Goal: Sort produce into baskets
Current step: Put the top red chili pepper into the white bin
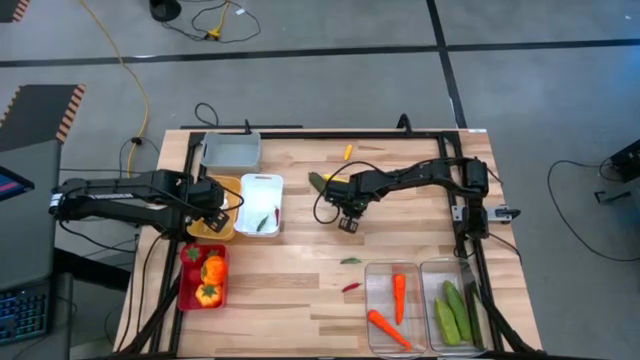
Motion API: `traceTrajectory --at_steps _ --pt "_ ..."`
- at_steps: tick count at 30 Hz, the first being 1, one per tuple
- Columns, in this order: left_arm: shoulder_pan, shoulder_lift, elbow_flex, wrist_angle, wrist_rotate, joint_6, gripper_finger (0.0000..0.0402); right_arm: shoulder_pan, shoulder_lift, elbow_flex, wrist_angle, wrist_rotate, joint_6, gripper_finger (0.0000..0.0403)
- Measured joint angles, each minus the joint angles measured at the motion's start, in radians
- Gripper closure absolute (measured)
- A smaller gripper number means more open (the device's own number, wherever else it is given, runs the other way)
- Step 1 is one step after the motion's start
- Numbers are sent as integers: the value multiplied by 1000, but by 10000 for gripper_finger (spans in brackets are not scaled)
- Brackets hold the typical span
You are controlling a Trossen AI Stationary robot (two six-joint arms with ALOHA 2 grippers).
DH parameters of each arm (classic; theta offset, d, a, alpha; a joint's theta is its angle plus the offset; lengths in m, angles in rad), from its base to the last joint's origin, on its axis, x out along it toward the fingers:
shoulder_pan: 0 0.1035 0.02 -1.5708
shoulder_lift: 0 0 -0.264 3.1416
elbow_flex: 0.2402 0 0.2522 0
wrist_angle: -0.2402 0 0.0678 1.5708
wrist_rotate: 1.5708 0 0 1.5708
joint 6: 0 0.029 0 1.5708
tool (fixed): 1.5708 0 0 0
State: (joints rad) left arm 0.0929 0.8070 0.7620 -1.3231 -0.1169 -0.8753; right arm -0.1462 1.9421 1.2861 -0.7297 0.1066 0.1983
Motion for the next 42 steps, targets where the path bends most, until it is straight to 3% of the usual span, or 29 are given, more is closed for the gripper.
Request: traceTrajectory --at_steps 11,20,25,31,42 --pt "0 0 0 0 0 0 246 15 -6 213 66 -3 -131 343" --pt "0 0 0 0 0 0 246 34 -1 249 546 -10 -310 342" --pt "0 0 0 0 0 0 246 31 21 249 734 -85 -311 342" --pt "0 0 0 0 -1 1 246 27 74 250 926 -91 -245 342" --pt "0 0 0 7 -29 3 246 27 168 263 1020 -112 -226 335"
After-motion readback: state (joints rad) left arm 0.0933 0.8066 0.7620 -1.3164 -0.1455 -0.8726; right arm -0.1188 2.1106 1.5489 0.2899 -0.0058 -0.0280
